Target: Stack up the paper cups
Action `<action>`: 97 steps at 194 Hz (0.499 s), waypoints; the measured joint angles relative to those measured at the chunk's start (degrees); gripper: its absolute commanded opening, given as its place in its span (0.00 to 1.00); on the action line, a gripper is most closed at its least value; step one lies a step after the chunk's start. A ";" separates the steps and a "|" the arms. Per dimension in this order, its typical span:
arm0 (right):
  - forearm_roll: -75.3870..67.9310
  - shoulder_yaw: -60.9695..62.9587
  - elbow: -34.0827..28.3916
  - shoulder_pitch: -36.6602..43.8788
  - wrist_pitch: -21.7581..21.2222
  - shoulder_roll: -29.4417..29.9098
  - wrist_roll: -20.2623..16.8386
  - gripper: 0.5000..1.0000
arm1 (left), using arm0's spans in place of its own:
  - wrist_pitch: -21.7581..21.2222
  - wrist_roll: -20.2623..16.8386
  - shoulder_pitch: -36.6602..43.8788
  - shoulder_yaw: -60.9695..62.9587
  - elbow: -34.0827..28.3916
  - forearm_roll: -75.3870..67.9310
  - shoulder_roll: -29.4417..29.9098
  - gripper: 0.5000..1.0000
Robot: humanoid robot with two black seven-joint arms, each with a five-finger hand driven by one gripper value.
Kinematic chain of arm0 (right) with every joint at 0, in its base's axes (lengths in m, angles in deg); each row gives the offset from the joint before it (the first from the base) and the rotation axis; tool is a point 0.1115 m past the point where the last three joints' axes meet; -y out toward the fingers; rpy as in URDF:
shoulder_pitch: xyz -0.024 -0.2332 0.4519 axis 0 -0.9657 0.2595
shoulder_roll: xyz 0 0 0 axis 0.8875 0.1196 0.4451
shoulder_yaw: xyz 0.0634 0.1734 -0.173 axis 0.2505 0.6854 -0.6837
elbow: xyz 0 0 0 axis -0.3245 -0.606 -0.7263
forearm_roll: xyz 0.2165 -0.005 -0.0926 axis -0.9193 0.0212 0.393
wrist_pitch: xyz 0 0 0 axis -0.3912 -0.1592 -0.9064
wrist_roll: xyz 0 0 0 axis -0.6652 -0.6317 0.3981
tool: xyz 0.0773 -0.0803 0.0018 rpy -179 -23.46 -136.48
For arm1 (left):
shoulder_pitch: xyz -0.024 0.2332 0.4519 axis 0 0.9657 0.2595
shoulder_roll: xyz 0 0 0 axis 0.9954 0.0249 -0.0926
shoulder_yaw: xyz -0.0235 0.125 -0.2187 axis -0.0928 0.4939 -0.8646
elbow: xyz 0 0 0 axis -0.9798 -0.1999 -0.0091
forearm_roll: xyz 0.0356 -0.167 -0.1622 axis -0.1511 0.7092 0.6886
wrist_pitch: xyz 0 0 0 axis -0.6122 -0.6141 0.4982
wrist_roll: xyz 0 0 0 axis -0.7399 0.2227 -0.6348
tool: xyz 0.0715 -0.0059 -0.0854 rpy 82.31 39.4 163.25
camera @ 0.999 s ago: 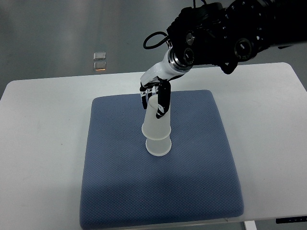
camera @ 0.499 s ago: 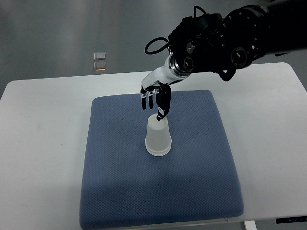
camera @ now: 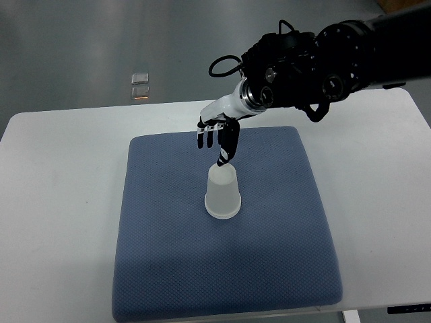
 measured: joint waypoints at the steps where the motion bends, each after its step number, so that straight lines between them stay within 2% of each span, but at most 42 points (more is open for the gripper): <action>1: -0.20 0.05 0.10 -0.04 0.04 -0.16 0.02 0.56 | 0.00 0.00 0.00 0.00 0.00 0.00 0.00 1.00; 22: -4.79 1.93 2.57 -1.75 1.46 -4.28 0.30 0.56 | 0.00 0.00 -0.01 0.00 0.00 0.00 0.00 1.00; 41: -8.12 6.07 5.44 -5.14 4.60 -7.88 0.45 0.57 | 0.00 0.00 -0.02 0.03 0.03 0.00 0.00 1.00; 68: -9.83 16.38 9.36 -13.67 9.85 -13.14 1.05 0.59 | 0.00 0.00 -0.02 0.10 0.08 -0.02 0.00 1.00; 97: -11.62 29.04 12.53 -23.69 13.32 -16.12 4.51 0.62 | 0.00 0.00 -0.07 0.10 0.15 -0.02 0.00 1.00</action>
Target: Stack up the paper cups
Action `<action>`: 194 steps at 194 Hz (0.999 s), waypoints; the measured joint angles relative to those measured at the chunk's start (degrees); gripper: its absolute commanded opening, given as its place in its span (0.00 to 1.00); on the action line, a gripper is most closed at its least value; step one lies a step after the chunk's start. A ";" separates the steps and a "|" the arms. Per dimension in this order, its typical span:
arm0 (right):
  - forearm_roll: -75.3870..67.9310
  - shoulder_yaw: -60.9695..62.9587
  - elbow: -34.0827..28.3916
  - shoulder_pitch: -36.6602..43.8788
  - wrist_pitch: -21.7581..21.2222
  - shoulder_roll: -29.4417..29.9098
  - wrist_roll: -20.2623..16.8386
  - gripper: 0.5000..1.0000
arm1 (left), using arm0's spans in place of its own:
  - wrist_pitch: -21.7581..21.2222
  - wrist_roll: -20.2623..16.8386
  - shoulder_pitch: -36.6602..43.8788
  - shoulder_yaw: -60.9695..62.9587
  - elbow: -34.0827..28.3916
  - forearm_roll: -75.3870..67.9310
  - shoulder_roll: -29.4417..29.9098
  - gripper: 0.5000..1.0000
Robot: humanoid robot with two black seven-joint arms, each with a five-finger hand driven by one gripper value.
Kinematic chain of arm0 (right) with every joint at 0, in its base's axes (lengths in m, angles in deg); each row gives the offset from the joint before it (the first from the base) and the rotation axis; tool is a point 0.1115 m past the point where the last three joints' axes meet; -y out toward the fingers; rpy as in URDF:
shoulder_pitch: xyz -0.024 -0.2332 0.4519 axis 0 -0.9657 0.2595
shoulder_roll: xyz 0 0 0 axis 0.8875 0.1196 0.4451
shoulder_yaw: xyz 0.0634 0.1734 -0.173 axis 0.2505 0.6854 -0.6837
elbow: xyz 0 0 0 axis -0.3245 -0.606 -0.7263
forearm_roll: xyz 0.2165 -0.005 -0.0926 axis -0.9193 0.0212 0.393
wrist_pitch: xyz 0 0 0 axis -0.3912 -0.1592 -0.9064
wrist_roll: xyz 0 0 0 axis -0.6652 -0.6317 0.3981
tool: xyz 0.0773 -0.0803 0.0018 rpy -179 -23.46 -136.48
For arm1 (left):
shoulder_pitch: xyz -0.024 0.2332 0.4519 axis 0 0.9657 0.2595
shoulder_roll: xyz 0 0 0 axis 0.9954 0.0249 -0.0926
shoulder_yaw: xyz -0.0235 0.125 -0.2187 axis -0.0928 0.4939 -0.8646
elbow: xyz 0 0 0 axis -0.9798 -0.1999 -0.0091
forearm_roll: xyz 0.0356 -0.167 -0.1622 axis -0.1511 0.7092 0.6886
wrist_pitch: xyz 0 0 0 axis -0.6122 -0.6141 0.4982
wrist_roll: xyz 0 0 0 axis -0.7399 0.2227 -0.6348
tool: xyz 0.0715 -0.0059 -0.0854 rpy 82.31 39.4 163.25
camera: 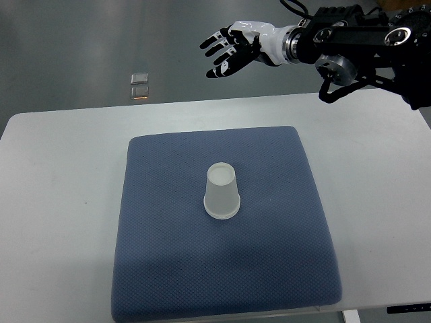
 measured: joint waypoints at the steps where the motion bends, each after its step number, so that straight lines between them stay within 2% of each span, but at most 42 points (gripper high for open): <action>1: -0.16 0.38 0.11 -0.32 0.08 -0.05 0.10 0.62 | 0.00 0.00 0.00 0.00 0.00 0.00 0.00 1.00; 45: -6.27 18.51 7.33 -14.40 1.13 -0.72 2.01 0.66 | 0.00 0.00 0.02 0.00 0.02 0.00 0.00 1.00; 54: -7.27 22.65 8.75 -17.24 1.15 -0.66 2.23 0.71 | 0.00 -0.02 0.03 0.00 0.03 0.00 0.00 1.00; 77: -9.92 33.32 12.10 -24.63 1.09 -0.04 3.60 0.72 | 0.00 -0.03 0.07 0.01 0.12 0.00 0.00 1.00; 86: -10.40 37.21 13.25 -27.39 0.74 0.36 4.38 0.77 | 0.00 -0.03 0.06 0.00 0.28 0.00 0.00 1.00; 141: -10.75 55.91 18.28 -40.75 -6.20 3.92 5.50 0.81 | 0.00 0.01 0.02 0.09 0.42 0.00 0.00 1.00; 194: -10.67 59.19 19.69 -45.42 -9.11 5.98 7.06 0.81 | -0.01 0.02 0.03 0.09 0.44 0.01 0.00 1.00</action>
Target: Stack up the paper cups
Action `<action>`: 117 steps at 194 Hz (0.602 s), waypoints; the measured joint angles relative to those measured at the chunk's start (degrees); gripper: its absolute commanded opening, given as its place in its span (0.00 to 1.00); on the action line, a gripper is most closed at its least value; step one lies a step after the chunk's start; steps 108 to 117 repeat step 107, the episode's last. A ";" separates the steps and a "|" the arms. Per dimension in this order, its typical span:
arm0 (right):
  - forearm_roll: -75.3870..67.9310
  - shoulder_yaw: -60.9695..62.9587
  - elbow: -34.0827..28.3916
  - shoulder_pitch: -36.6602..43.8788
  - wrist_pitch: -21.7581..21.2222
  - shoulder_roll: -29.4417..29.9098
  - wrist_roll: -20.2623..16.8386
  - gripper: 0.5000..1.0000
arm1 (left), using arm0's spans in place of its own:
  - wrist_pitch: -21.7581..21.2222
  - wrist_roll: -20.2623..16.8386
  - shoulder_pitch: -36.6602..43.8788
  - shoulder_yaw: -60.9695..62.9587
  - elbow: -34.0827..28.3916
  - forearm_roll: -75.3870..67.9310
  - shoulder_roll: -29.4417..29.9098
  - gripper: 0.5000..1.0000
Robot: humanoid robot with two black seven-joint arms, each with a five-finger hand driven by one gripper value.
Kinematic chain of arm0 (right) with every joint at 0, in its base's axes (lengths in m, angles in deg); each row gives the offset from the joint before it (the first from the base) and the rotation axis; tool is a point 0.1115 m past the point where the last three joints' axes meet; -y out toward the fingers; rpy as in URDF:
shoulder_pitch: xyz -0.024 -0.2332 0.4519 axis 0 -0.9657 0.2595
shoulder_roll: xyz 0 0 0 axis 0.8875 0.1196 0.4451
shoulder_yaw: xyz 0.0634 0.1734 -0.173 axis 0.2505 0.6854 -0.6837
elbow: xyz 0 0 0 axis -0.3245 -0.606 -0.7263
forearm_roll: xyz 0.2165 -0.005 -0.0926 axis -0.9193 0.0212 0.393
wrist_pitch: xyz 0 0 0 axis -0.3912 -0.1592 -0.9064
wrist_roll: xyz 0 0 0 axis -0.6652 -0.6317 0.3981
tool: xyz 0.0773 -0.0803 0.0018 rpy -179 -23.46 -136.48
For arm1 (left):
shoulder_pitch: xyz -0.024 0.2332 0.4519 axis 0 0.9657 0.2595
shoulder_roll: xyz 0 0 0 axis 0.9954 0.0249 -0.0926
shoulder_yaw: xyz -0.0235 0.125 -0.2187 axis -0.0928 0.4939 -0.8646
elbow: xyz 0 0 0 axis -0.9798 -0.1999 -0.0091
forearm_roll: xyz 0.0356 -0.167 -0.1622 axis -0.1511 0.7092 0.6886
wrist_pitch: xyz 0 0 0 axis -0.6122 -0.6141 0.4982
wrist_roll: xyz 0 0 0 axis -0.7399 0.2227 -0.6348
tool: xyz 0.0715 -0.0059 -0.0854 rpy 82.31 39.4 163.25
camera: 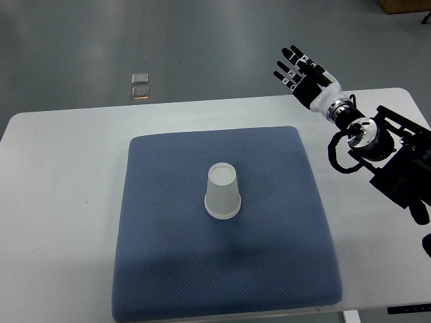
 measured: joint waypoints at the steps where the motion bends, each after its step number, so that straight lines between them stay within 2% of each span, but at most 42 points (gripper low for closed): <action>1: 0.00 0.00 0.00 -0.05 -0.05 0.00 0.02 0.81 | 0.00 0.00 0.00 0.00 0.00 0.00 0.00 1.00; 38: 0.06 0.02 0.21 -1.91 -2.11 -0.02 0.19 0.83 | 0.00 0.00 0.01 0.00 0.06 0.01 0.00 1.00; 117: 0.18 0.02 0.30 -2.54 -2.32 -0.04 0.20 0.83 | 0.00 0.00 0.04 0.00 0.11 0.01 0.00 1.00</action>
